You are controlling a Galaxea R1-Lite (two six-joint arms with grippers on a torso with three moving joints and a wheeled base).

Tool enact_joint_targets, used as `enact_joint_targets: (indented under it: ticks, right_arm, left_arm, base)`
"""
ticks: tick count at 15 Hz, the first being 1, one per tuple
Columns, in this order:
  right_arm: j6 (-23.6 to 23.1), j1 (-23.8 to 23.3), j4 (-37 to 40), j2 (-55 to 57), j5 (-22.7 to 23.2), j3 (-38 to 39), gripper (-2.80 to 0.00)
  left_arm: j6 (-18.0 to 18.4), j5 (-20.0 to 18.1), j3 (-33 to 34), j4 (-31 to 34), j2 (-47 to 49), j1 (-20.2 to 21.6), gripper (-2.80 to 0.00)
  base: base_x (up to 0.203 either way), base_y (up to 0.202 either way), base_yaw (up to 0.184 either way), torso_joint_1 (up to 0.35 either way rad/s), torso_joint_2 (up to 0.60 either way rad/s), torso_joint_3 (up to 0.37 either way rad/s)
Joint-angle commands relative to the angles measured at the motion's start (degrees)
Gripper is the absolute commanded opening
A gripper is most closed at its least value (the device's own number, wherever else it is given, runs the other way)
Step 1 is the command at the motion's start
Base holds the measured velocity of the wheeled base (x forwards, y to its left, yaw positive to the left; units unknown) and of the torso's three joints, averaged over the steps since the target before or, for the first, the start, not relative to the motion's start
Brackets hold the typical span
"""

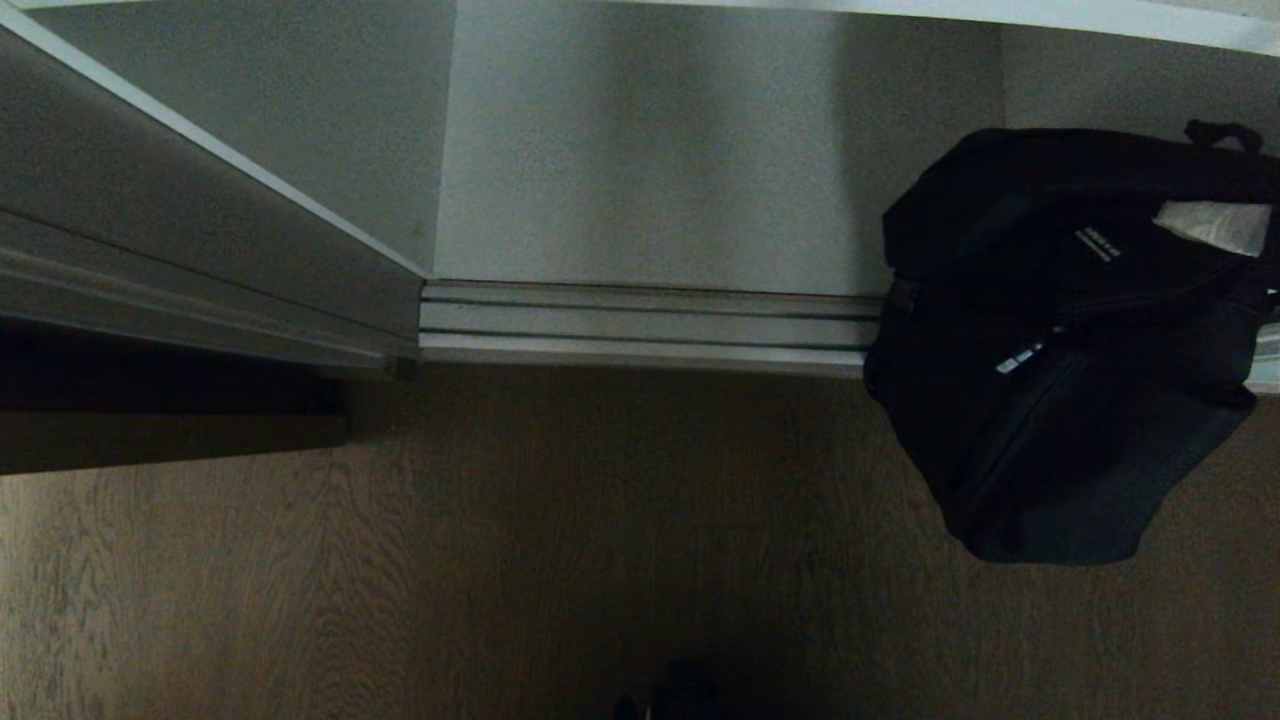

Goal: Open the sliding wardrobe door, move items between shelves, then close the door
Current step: Place the bag on the lower shelf

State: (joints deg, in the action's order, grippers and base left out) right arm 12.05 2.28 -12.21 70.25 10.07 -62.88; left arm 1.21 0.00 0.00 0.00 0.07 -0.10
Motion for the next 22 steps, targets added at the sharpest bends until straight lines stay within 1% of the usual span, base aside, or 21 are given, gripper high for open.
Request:
enact_joint_targets:
  ticks: [1,2,3,5,7,11,18,19,22]
  right_arm:
    - [0.03,0.33,5.37,-6.13,3.12,-3.39,-2.80]
    - [0.01,0.34,8.43,-8.14,5.17,-2.55,-2.80]
    - [-0.04,0.35,10.28,-9.96,6.20,-1.29,-2.80]
    - [-0.17,1.30,11.24,-12.13,7.03,0.80,-2.80]
    - [-0.18,1.50,10.55,-10.34,6.92,-0.06,-2.80]
    - [0.29,1.36,6.84,-2.76,6.52,-2.98,-2.80]
    - [0.48,-0.47,5.09,7.67,6.47,-9.62,-2.80]
    - [0.51,-1.56,2.89,9.00,6.52,-10.08,-2.80]
    - [0.76,-2.91,-3.64,12.04,6.53,-9.33,-2.80]
  left_arm:
    - [0.02,0.00,0.00,0.00,-0.07,0.01,-2.80]
    - [0.02,0.00,0.00,0.00,-0.07,0.01,-2.80]
    - [0.02,0.00,0.00,0.00,-0.06,0.01,-2.80]
    - [0.02,0.00,0.00,0.00,-0.04,0.01,-2.80]
    - [0.02,0.00,0.00,0.00,0.00,0.01,-2.80]
    - [0.02,0.00,0.00,0.00,-0.07,0.01,-2.80]
    - [0.02,0.00,0.00,0.00,-0.07,0.01,-2.80]
    - [0.02,0.00,0.00,0.00,-0.07,0.01,-2.80]
    - [0.02,0.00,0.00,0.00,0.01,0.01,-2.80]
  base:
    - [0.000,0.000,0.000,0.000,0.00,0.000]
    - [0.000,0.000,0.000,0.039,0.03,-0.009]
    - [0.000,0.000,0.000,0.000,0.00,0.000]
    - [0.000,0.000,0.000,0.000,0.00,0.000]
    - [0.000,0.000,0.000,0.000,0.00,0.000]
    - [0.000,0.000,0.000,0.000,0.00,0.000]
    - [0.000,0.000,0.000,0.000,0.00,0.000]
    - [0.000,0.000,0.000,0.000,0.00,0.000]
    - [0.000,0.000,0.000,0.000,0.00,0.000]
